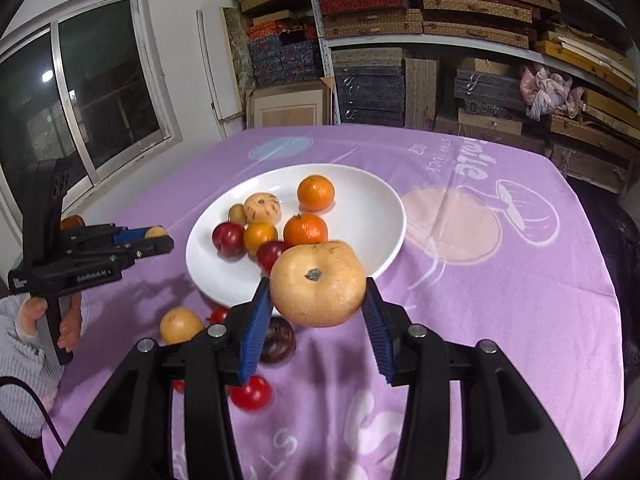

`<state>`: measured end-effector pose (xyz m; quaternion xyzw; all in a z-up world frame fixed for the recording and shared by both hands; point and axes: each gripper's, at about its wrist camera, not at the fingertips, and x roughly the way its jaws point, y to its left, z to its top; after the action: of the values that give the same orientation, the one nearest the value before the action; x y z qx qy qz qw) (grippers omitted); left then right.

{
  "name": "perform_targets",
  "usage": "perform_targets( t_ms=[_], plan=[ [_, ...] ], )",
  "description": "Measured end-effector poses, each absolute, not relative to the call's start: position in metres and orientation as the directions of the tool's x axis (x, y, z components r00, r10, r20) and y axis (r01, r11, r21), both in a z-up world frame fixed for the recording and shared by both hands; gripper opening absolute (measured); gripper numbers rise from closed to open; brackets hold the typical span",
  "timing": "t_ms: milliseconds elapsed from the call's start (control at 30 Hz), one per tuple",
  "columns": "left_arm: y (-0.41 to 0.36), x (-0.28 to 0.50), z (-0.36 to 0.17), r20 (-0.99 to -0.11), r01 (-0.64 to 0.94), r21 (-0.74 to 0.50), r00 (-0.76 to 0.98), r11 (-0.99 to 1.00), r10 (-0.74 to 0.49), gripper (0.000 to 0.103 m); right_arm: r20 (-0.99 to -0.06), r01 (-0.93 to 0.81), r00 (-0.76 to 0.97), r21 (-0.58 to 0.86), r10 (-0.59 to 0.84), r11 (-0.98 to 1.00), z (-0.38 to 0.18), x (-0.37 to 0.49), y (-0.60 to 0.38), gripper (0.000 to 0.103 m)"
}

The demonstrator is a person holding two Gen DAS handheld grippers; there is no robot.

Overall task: Organize fruits
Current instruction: 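Lower the tan fruit and pale yellow fruit onto the plate, open both tools, then grasp a red tomato with the left tool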

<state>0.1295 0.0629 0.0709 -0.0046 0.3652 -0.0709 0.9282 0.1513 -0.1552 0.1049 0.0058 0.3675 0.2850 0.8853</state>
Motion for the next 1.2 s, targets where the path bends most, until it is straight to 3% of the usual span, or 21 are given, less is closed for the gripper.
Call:
perform_targets(
  t_ms=[367,433,500,567,800,967,1200],
  plan=[
    [0.028,0.165,0.032,-0.737,0.185,-0.059,0.655,0.981,-0.167,0.028,-0.733,-0.378,0.547,0.213,0.403,0.901,0.060,0.262,-0.112,0.045],
    [0.031,0.168,0.029,-0.727,0.166,-0.056,0.669,0.985,-0.154,0.028,-0.718,-0.373,0.549,0.248,0.428,0.894,0.054,0.263,-0.115,0.055],
    [0.036,0.166,0.029,-0.719,0.164,-0.077,0.674,0.983,-0.169,0.041,-0.693,-0.363,0.574,0.263,0.436,0.894,0.059,0.255,-0.124,0.064],
    [0.041,0.161,0.036,-0.694,0.131,-0.082,0.704,0.988,-0.151,0.073,-0.655,-0.365,0.604,0.281,0.455,0.888,0.071,0.241,-0.136,0.068],
    [0.069,0.130,0.057,-0.655,0.060,-0.141,0.743,0.988,-0.138,0.074,-0.574,-0.473,0.646,0.217,0.504,0.854,0.098,0.138,-0.164,0.095],
    [0.067,0.086,0.045,-0.694,0.108,-0.103,0.704,0.989,-0.150,0.074,-0.592,-0.540,0.610,0.176,0.526,0.823,0.075,0.083,-0.168,0.096],
    [0.028,0.040,0.026,-0.678,0.232,0.085,0.726,0.969,-0.114,0.078,-0.622,-0.608,0.553,0.153,0.554,0.779,0.068,0.069,-0.158,0.096]
  ],
)
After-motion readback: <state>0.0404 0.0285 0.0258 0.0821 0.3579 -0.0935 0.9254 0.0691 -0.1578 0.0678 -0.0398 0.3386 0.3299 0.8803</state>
